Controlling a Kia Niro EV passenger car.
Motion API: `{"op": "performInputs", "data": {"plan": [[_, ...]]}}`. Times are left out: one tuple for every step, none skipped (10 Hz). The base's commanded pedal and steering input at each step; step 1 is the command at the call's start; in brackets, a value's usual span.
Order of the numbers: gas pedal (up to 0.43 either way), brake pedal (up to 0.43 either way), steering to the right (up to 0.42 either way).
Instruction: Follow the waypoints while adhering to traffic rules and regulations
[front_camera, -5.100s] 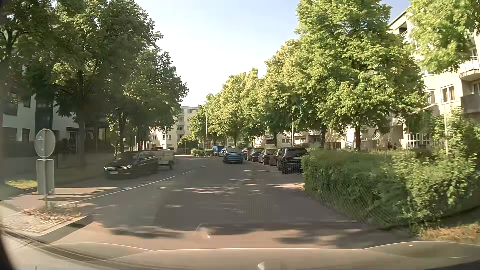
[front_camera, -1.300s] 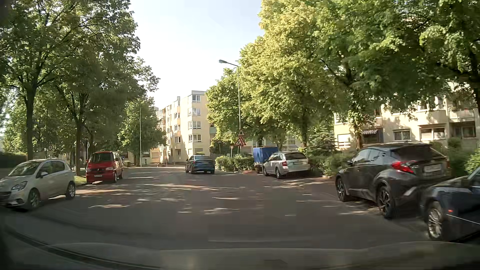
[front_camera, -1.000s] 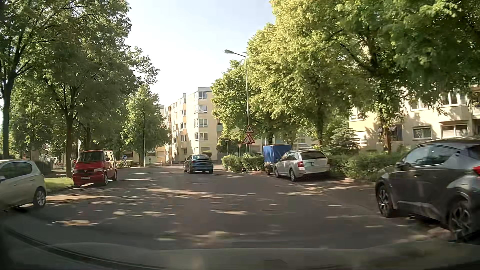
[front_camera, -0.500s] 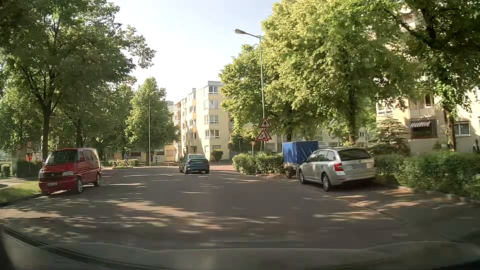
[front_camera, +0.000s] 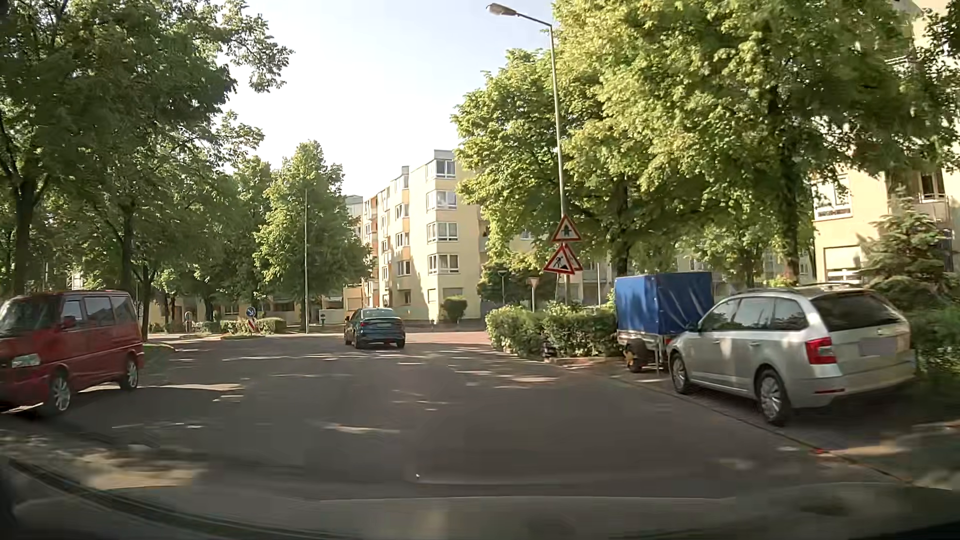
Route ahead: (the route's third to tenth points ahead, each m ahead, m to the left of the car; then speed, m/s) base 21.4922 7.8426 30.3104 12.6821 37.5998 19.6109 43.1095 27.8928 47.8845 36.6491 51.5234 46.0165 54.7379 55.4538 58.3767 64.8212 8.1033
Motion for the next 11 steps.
{"op": "performInputs", "data": {"plan": [[0.02, 0.0, -0.048], [0.02, 0.0, -0.048], [0.0, 0.0, -0.048], [0.0, 0.0, -0.048], [0.0, 0.0, -0.048], [0.0, 0.0, -0.049], [0.0, 0.0, -0.049], [0.0, 0.0, -0.05], [0.0, 0.0, -0.051], [0.0, 0.0, -0.051], [0.0, 0.0, -0.051]]}}
